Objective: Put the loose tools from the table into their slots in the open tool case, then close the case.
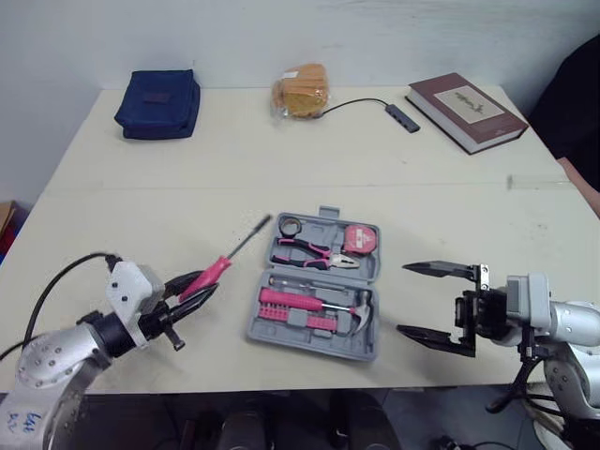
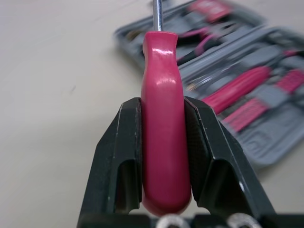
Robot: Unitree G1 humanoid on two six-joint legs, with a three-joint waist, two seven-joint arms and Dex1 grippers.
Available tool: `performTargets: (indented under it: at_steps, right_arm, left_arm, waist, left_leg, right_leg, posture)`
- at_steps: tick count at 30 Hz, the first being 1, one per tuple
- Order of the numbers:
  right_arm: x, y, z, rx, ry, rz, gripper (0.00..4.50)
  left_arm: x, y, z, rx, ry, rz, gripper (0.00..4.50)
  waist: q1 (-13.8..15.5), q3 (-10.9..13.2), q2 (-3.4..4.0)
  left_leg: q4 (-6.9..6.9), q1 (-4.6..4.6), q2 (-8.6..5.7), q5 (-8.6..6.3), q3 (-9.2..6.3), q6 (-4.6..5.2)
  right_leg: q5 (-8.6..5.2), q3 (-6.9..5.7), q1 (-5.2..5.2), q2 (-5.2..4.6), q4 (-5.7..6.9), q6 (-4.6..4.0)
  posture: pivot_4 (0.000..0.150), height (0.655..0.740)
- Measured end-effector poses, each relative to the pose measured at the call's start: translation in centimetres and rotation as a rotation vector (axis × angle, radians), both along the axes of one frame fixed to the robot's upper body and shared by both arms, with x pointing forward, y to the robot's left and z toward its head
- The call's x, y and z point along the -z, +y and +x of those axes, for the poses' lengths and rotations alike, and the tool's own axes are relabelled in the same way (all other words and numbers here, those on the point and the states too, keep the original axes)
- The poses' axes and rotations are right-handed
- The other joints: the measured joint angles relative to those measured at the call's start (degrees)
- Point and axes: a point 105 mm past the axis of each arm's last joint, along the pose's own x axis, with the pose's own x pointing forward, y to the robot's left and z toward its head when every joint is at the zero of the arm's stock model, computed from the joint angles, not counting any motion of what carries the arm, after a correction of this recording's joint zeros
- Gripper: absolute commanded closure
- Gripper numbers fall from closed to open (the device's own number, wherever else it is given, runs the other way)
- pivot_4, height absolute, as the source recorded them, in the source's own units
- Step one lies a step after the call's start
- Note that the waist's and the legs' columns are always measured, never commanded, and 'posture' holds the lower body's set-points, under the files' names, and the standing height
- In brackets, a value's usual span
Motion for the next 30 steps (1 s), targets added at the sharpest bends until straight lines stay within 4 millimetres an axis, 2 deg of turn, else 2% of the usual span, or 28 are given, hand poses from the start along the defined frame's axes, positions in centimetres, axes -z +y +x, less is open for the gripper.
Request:
performTargets:
  at_steps: [4, 6, 8, 9, 12, 14, 19, 23, 30]
  right_arm:
    - [-0.1, -0.2, -0.2, 0.002, -0.009, -0.017, 0.0]
    - [0.0, -0.3, -0.3, 0.006, -0.004, -0.021, 0.0]
    - [0.1, -0.3, -0.6, 0.006, 0.003, -0.027, 0.0]
    - [0.0, -0.1, -0.7, 0.001, -0.002, -0.031, 0.0]
    - [0.1, -0.1, -1.1, 0.004, 0.001, -0.039, 0.0]
    - [0.4, -0.3, -1.5, 0.017, 0.017, -0.045, 0.0]
    - [0.6, -0.4, -1.8, 0.036, 0.026, -0.047, 0.0]
    - [0.6, -0.2, -2.1, 0.04, 0.027, -0.05, 0.0]
    - [0.9, -0.3, -2.3, 0.05, 0.034, -0.05, 0.0]
  left_arm:
    - [0.3, -2.6, -0.9, 0.329, 0.016, 0.172, 3.95]
    - [0.5, -3.0, -0.7, 0.381, 0.023, 0.195, 3.95]
    - [0.1, -4.2, 0.2, 0.478, 0.005, 0.249, 3.95]
    - [0.3, -5.0, 0.2, 0.554, -0.008, 0.334, 3.95]
    - [1.2, -5.9, 0.4, 0.637, 0.01, 0.443, 3.95]
    - [2.1, -6.7, 0.7, 0.662, 0.047, 0.489, 3.95]
    - [2.9, -7.9, 0.9, 0.682, 0.075, 0.522, 3.95]
    - [3.8, -7.9, 1.5, 0.652, 0.126, 0.552, 3.95]
    - [4.1, -7.9, 1.7, 0.63, 0.157, 0.562, 3.95]
  waist:
    - [0.03, 0.01, 0.02]
    - [-0.07, 0.01, 0.02]
    - [0.37, 0.02, 0.02]
    - [0.65, 0.02, 0.02]
    - [0.83, 0.0, 0.05]
    - [0.83, 0.01, 0.04]
    - [0.75, 0.02, 0.03]
    - [0.84, 0.02, 0.03]
    - [0.85, 0.02, 0.03]
  left_leg:
    - [0.0, 0.0, 0.0, 0.02, 0.02, -0.04]
    - [-0.01, 0.0, 0.0, 0.02, 0.01, -0.03]
    - [0.04, -0.03, -0.04, 0.05, 0.01, -0.04]
    - [0.05, -0.03, -0.08, 0.05, 0.02, -0.05]
    - [0.04, -0.03, -0.15, 0.04, 0.07, -0.05]
    - [0.05, -0.06, -0.15, 0.03, 0.08, -0.06]
    - [0.08, -0.02, -0.04, 0.07, 0.08, -0.12]
    - [0.09, -0.02, 0.0, 0.13, 0.02, -0.19]
    - [0.1, -0.02, 0.02, 0.13, 0.02, -0.18]
  right_leg:
    - [0.0, 0.0, -0.01, 0.1, -0.01, 0.0]
    - [0.0, 0.0, -0.01, 0.11, 0.0, 0.0]
    - [0.01, -0.02, -0.01, 0.17, 0.01, 0.02]
    - [0.01, -0.01, -0.01, 0.17, 0.01, 0.02]
    - [0.02, 0.02, -0.01, 0.22, -0.04, 0.03]
    - [0.02, 0.03, -0.01, 0.32, -0.08, 0.03]
    - [0.01, 0.13, -0.01, 0.52, -0.05, 0.02]
    - [0.02, 0.23, -0.01, 0.64, -0.01, 0.01]
    - [0.01, 0.25, -0.01, 0.67, -0.01, -0.01]
  posture:
    - [0.15, 0.74]
    - [0.15, 0.74]
    - [0.15, 0.74]
    - [0.15, 0.74]
    - [0.15, 0.74]
    - [0.15, 0.74]
    - [0.15, 0.74]
    - [0.15, 0.74]
    - [0.15, 0.74]
